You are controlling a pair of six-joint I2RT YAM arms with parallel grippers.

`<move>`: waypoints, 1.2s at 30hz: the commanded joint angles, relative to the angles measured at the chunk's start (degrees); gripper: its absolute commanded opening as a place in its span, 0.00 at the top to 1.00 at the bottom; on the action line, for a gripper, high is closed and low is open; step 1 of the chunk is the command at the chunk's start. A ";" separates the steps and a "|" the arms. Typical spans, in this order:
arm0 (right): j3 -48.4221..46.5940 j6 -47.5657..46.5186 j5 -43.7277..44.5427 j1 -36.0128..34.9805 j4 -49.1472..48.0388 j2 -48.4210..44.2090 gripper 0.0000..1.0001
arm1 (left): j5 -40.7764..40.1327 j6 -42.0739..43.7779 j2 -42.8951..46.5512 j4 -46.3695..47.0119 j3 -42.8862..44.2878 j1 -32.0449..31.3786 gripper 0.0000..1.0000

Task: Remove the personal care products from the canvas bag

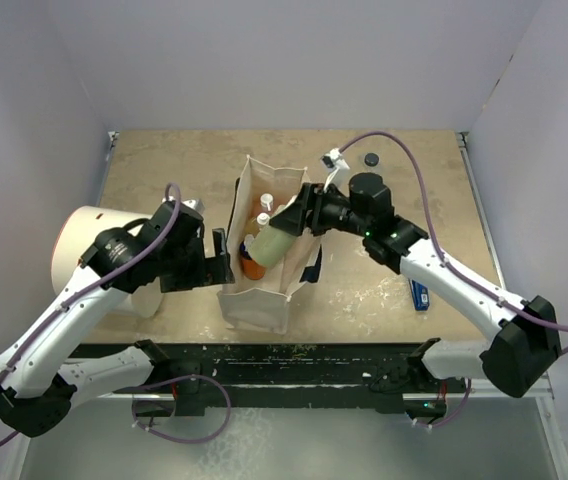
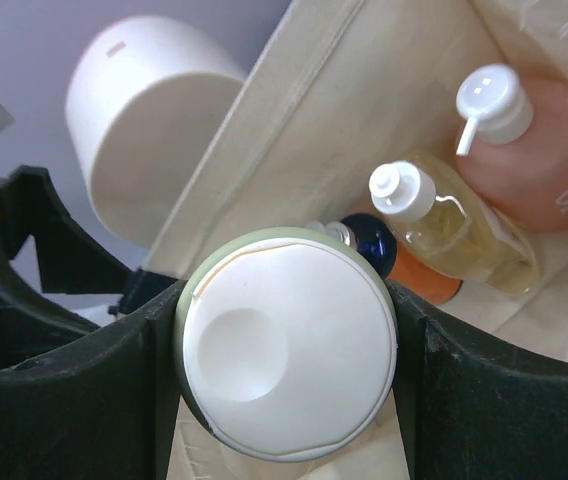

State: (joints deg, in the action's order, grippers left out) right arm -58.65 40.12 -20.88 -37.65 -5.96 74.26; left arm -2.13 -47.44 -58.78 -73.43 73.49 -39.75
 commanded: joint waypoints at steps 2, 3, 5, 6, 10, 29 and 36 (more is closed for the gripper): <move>-6.33 9.21 -3.13 4.21 -5.74 -5.77 1.00 | -6.61 -3.40 -0.71 -1.92 4.88 0.13 0.01; -6.88 10.21 -2.17 4.71 -5.24 -6.72 1.00 | -7.25 -3.78 -0.84 -2.23 5.90 0.15 0.01; -8.51 11.08 0.85 5.44 -3.23 -8.44 1.00 | -8.58 -3.93 -1.25 -2.76 7.85 0.14 0.01; -9.45 11.19 2.58 5.72 -2.26 -9.22 1.00 | -9.11 -3.64 -1.37 -2.78 8.61 0.13 0.01; -14.65 9.37 12.34 7.35 5.75 -10.08 1.00 | -10.34 -1.35 -2.17 -2.66 11.37 0.12 0.01; -7.59 -26.55 52.89 11.10 -0.48 -7.39 1.00 | -11.54 12.20 -9.75 -4.13 20.87 0.14 0.01; 2.85 -25.80 48.64 16.22 -8.75 -4.42 1.00 | -13.25 17.33 -11.44 -3.48 23.76 0.22 0.01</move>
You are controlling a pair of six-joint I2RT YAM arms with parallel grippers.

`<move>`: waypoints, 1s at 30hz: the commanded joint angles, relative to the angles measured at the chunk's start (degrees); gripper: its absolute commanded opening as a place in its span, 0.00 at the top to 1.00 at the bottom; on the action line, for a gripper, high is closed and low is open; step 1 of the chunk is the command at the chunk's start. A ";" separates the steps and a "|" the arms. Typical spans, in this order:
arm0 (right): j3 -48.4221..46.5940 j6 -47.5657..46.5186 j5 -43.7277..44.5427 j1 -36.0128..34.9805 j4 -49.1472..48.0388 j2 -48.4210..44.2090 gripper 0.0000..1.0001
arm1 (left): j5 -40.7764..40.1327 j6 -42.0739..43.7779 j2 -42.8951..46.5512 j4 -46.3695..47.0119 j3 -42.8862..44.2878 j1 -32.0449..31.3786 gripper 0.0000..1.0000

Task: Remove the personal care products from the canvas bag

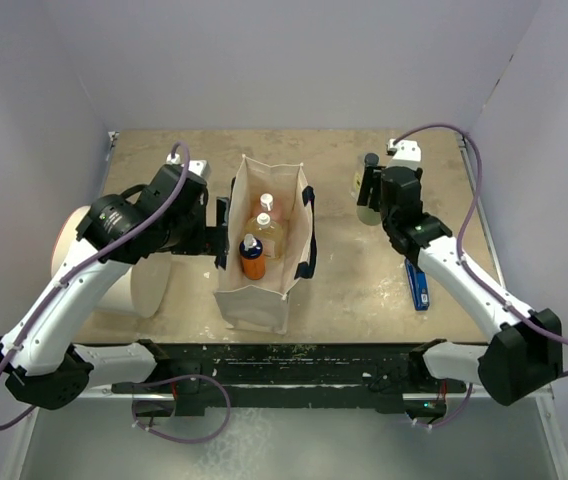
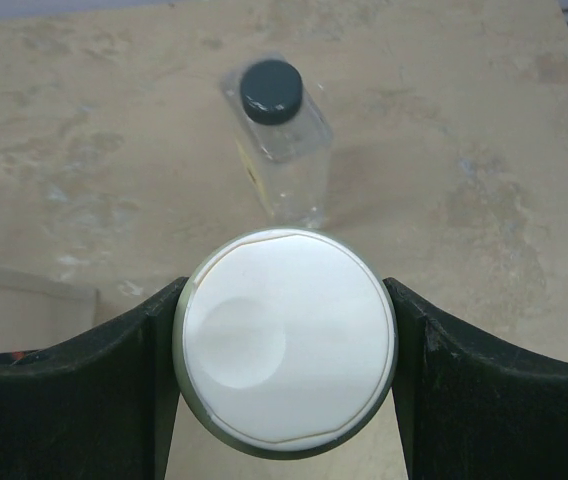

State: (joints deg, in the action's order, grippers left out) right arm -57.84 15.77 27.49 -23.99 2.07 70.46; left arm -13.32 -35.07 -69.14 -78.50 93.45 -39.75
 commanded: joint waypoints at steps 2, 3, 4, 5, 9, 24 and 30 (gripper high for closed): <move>5.18 -1.57 -0.72 4.14 -21.18 0.30 1.00 | -2.46 6.83 -2.58 1.63 5.10 0.31 0.01; 6.54 -1.81 -1.18 4.91 -23.22 0.90 1.00 | -2.57 7.52 -3.09 1.63 5.52 0.23 0.01; 8.06 -1.98 -1.55 5.65 -25.22 1.56 1.00 | -2.47 8.13 -3.41 1.54 5.71 0.24 0.01; 9.20 -2.41 -2.35 6.27 -27.02 2.23 1.00 | -2.44 8.43 -3.47 1.42 5.73 0.36 0.01; 12.24 -4.70 -4.24 7.86 -33.49 4.91 1.00 | -2.39 8.36 -2.45 1.36 4.57 0.42 0.01; 15.00 -5.45 -9.05 9.49 -40.46 12.66 0.87 | -2.54 7.08 -0.92 2.51 2.50 1.23 0.01; 15.77 -3.60 -8.89 9.49 -38.35 13.24 0.55 | -3.20 6.08 -0.44 2.22 3.00 1.35 0.01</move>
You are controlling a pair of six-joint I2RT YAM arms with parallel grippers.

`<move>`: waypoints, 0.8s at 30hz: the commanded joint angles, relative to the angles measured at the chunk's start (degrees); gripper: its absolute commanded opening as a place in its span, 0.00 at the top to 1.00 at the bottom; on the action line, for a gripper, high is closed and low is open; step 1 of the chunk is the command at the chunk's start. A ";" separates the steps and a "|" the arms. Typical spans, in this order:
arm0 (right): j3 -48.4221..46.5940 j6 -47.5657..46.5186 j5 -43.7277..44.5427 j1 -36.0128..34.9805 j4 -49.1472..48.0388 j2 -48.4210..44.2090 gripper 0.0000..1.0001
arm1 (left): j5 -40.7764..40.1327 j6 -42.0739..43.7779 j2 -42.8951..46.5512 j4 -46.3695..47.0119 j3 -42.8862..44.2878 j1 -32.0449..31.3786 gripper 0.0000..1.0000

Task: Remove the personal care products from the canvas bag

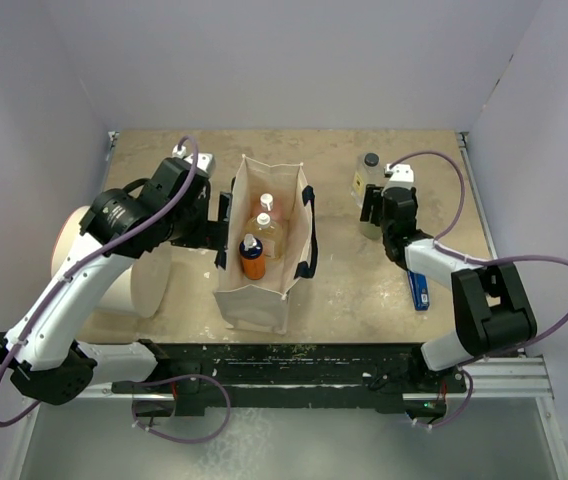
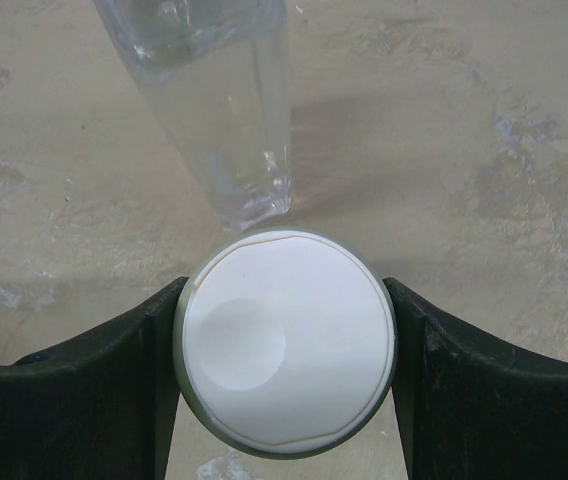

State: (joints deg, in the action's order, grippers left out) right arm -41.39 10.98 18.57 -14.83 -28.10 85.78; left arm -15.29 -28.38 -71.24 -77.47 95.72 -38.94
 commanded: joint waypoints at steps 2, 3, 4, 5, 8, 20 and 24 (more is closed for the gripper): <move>-0.54 0.76 -0.64 0.33 -7.67 -2.32 0.39 | -1.16 -1.07 1.51 1.08 1.03 0.57 0.01; -0.66 0.47 -0.76 0.33 -7.20 -2.47 0.34 | -1.15 -1.18 1.54 1.02 1.12 0.58 0.01; -0.98 0.16 -0.87 0.33 -6.33 -2.72 0.29 | -1.26 -1.34 1.48 0.88 1.24 0.58 0.01; -1.55 -0.27 -0.93 0.33 -4.84 -3.11 0.26 | -1.61 -1.67 1.31 0.52 1.48 0.54 0.01; -3.76 -1.47 -0.58 0.33 1.92 -5.08 0.15 | -1.87 -2.35 1.05 0.06 2.47 0.62 0.01; -5.40 -5.44 -2.54 0.37 13.61 -16.28 0.00 | 1.45 -6.23 -1.01 -2.22 -0.40 0.79 0.01; -9.92 -3.58 -12.67 0.25 17.85 -18.22 0.02 | 3.23 -7.71 -0.39 -2.58 -2.32 0.83 0.01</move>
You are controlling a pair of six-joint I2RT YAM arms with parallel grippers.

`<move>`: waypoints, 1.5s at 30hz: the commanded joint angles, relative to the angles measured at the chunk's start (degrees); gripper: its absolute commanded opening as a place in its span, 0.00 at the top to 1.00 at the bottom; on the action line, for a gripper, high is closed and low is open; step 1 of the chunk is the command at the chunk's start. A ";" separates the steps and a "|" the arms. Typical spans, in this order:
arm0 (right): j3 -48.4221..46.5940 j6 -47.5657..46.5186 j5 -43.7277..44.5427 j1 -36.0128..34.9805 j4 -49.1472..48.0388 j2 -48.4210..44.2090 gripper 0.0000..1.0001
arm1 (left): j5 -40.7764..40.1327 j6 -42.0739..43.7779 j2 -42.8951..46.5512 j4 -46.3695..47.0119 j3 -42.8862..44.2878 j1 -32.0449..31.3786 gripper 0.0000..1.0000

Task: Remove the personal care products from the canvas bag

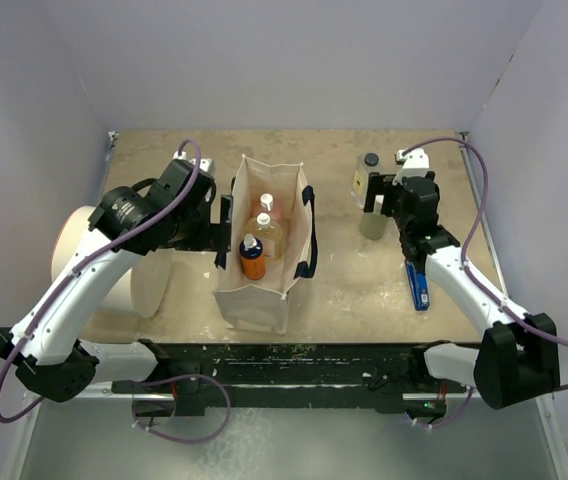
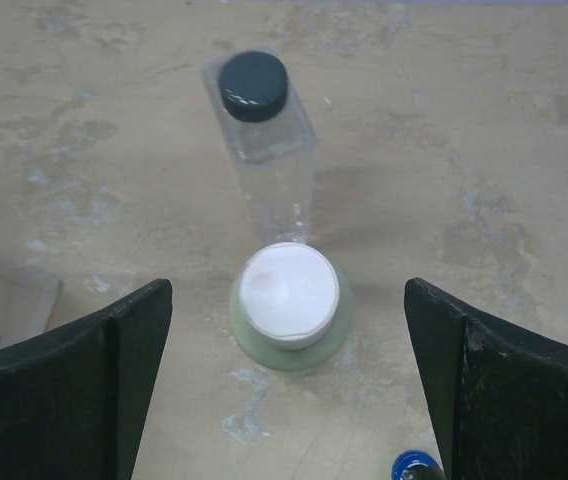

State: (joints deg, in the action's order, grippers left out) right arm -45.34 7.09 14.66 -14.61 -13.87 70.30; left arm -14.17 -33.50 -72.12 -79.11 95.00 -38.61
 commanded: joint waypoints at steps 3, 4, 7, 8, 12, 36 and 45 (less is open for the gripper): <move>-8.21 2.72 -16.31 -1.18 4.30 -4.23 0.04 | 5.11 -3.76 1.61 -0.40 -4.37 0.47 0.01; -9.02 3.13 -17.18 -2.04 4.66 -4.66 0.04 | 5.82 -3.90 1.97 -0.13 -5.36 0.47 0.01; -13.42 2.54 -19.36 -6.45 6.61 -4.98 0.06 | 8.77 -3.98 3.15 1.25 -8.48 0.51 0.01; -15.01 1.69 -19.66 -8.85 7.25 -4.73 0.08 | 9.26 -4.21 3.70 1.78 -9.37 0.52 0.01; -19.53 -1.04 -23.81 -17.08 9.94 -1.64 0.13 | 11.97 -5.45 6.18 3.87 -13.81 0.48 0.01; -7.92 -23.51 -36.95 -33.38 4.97 9.97 0.16 | 21.69 -9.92 13.72 13.22 -38.35 0.52 0.01; -11.85 -18.34 -35.53 -33.38 -1.34 18.96 0.13 | 19.69 -10.05 14.31 11.93 -36.53 0.48 0.01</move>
State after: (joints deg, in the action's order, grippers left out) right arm -55.44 -14.26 -22.44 -47.90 -8.05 86.46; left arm 7.60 -42.96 -58.17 -66.89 57.82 -38.26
